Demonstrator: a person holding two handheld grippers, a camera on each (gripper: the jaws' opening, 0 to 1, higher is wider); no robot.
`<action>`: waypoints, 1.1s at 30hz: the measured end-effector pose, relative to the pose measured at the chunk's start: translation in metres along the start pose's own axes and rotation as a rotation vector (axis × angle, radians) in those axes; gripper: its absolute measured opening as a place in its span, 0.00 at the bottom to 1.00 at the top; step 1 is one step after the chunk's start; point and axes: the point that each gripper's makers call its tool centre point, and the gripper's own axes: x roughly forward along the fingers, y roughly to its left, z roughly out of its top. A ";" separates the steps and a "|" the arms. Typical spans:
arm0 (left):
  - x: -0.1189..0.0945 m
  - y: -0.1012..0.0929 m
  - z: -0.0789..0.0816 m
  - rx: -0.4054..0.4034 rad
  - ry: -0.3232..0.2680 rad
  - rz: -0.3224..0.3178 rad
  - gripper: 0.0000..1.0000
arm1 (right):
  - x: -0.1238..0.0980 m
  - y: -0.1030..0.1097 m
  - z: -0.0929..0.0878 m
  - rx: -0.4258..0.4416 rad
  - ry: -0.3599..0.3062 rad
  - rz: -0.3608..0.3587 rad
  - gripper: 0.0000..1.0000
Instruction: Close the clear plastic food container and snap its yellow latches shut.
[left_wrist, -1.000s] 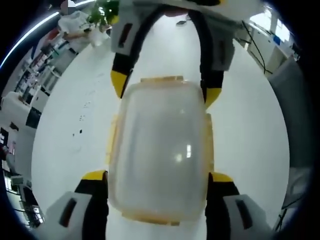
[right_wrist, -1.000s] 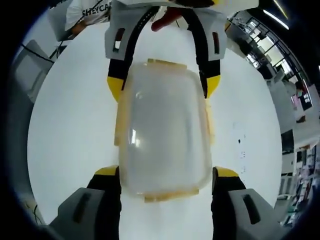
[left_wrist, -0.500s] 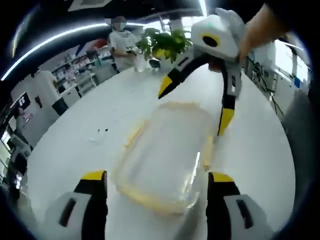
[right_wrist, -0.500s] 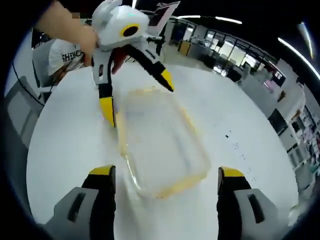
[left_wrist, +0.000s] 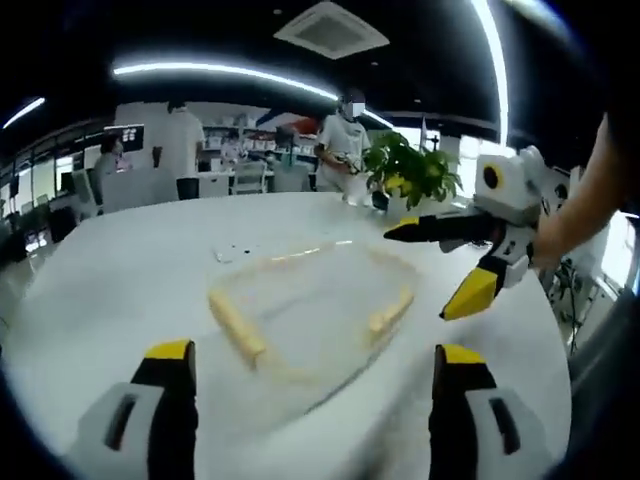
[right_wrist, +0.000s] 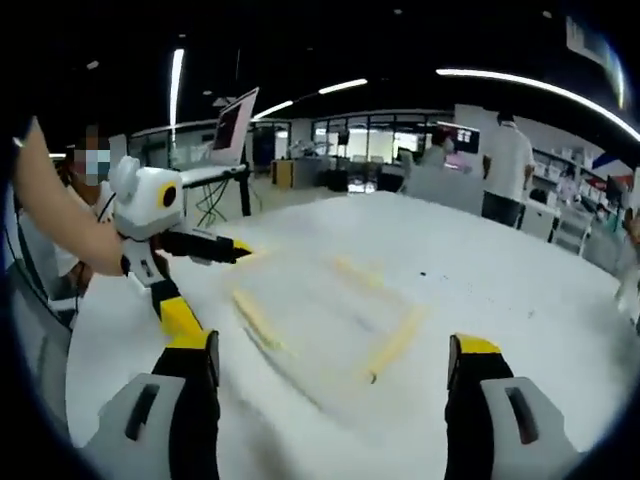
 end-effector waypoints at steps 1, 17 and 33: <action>0.000 0.000 -0.002 -0.008 -0.003 -0.001 0.98 | -0.001 0.001 -0.001 0.017 -0.003 -0.002 0.99; -0.018 -0.006 -0.025 -0.076 0.015 -0.014 0.99 | -0.015 0.018 -0.023 0.112 0.040 -0.021 0.99; -0.078 0.008 -0.023 -0.149 -0.031 0.088 0.91 | -0.080 0.006 -0.032 0.163 0.067 -0.168 0.89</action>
